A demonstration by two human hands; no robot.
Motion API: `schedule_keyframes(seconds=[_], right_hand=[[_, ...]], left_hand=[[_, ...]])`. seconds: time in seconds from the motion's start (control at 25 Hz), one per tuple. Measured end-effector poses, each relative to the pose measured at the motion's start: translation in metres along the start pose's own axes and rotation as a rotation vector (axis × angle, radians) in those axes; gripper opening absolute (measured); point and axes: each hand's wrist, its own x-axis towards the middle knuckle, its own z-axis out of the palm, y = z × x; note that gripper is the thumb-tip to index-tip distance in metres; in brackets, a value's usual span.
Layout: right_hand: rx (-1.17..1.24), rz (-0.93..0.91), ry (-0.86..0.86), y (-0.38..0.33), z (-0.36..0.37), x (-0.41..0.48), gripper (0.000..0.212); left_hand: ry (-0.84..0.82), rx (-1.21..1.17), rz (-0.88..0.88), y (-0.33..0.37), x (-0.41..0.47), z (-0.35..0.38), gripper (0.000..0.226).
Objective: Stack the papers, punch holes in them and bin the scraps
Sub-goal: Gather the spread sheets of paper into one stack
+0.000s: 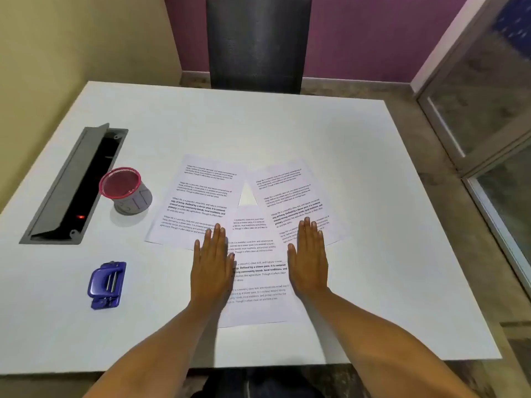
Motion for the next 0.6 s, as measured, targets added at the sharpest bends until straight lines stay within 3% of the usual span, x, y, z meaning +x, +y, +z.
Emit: schedule_keyframes(seconds=[0.28, 0.44, 0.6], right_hand=[[0.023, 0.086, -0.114, 0.015, 0.022, -0.006, 0.059], [-0.002, 0.092, -0.094, 0.018, 0.028, -0.008, 0.059], [0.159, 0.193, 0.004, 0.020, 0.024, 0.005, 0.055]], left_hand=[[-0.114, -0.013, -0.045, -0.013, -0.015, 0.024, 0.064], [-0.100, -0.018, -0.049, -0.014, -0.014, 0.027, 0.060], [-0.090, -0.031, -0.058, -0.015, -0.015, 0.030, 0.059]])
